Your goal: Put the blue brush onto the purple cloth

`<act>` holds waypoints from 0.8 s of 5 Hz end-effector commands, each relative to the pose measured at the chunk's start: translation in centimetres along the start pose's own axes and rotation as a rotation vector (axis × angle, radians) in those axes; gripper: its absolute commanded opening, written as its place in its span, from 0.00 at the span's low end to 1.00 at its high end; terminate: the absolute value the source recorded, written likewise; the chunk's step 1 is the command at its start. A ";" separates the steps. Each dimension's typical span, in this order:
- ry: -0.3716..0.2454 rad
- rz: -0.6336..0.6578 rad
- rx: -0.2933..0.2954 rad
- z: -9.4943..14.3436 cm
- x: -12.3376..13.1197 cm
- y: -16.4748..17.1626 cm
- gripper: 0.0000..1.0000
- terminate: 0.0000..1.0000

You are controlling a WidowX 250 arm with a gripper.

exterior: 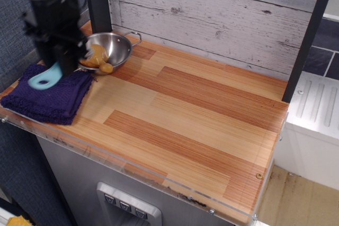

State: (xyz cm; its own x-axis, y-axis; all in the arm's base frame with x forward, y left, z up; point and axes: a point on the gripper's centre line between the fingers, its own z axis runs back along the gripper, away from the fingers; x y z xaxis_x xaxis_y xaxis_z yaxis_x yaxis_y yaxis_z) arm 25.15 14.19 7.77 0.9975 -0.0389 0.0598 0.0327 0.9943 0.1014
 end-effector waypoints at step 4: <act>0.066 0.075 0.100 -2.1 -1.0 5.5 0.00 0.00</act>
State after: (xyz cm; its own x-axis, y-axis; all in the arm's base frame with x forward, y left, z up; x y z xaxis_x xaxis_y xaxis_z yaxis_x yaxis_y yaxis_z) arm 24.44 19.20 4.93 0.9989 0.0437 -0.0161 -0.0401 0.9829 0.1798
